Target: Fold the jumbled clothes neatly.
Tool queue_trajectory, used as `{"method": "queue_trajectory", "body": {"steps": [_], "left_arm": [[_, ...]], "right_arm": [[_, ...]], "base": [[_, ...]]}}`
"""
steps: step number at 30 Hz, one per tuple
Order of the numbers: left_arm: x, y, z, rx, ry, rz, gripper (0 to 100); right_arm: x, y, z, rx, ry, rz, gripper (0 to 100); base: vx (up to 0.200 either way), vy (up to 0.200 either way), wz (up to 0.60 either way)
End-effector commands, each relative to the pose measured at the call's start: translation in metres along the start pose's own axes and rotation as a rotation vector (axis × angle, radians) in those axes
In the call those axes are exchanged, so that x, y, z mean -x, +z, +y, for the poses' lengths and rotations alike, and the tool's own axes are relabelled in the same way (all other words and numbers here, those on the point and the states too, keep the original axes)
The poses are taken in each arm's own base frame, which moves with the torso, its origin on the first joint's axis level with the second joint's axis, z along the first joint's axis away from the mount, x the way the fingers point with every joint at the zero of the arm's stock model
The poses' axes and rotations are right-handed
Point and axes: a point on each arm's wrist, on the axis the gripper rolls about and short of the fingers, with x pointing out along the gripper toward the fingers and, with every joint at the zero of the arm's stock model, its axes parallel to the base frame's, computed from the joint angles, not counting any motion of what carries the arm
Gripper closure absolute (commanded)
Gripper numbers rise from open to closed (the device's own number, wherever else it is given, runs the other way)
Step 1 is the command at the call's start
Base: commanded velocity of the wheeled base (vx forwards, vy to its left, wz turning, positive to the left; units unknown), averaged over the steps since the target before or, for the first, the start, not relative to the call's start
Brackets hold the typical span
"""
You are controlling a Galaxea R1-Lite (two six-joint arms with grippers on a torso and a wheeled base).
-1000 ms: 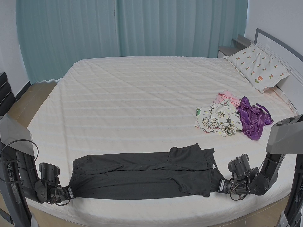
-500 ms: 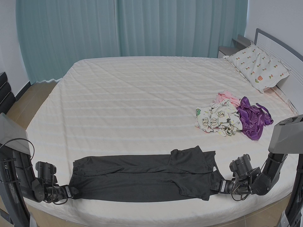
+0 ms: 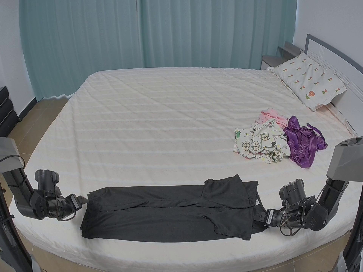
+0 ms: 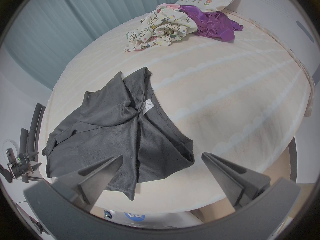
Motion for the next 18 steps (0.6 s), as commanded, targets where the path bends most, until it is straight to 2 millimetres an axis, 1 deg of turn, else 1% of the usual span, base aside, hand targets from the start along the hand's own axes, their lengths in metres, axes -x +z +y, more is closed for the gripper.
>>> {"method": "queue_trajectory", "body": {"steps": [1,2,3,4,7,8,9,13,14,18], "left_arm": [[-0.016,0.029,-0.046,0.086,-0.101,-0.037,0],[-0.020,0.032,-0.050,0.106,-0.108,-0.037,0],[-0.020,0.032,-0.050,0.106,-0.108,-0.037,0],[-0.025,0.036,-0.060,0.144,-0.126,-0.036,0],[-0.031,0.041,-0.076,0.190,-0.160,-0.040,0],[-0.031,0.041,-0.076,0.190,-0.160,-0.040,0],[-0.033,0.042,-0.082,0.209,-0.171,-0.036,0],[-0.042,0.032,-0.089,0.193,-0.166,-0.001,0],[-0.048,0.024,-0.091,0.174,-0.155,0.023,0],[-0.054,0.014,-0.091,0.146,-0.134,0.057,0]], "right_arm": [[-0.004,-0.001,0.000,-0.001,0.005,-0.001,0],[-0.005,-0.001,0.000,0.000,0.006,-0.004,0],[-0.005,-0.001,0.000,0.000,0.006,-0.004,0],[-0.007,-0.002,0.000,-0.001,0.008,-0.006,0],[-0.010,-0.004,0.000,0.003,0.011,-0.007,0],[-0.010,-0.004,0.000,0.003,0.011,-0.007,0],[-0.011,-0.004,0.000,0.004,0.012,-0.008,0],[-0.011,-0.004,0.000,0.004,0.014,-0.010,0],[-0.011,-0.004,0.000,0.004,0.014,-0.010,0],[-0.011,-0.005,0.000,0.004,0.013,-0.009,0]], "base": [[0.000,0.000,0.00],[0.000,0.000,0.00],[0.000,0.000,0.00],[0.000,0.000,0.00],[0.000,0.000,0.00],[0.000,0.000,0.00],[0.000,0.000,0.00],[0.000,0.000,0.00],[0.000,0.000,0.00],[0.000,0.000,0.00]]}}
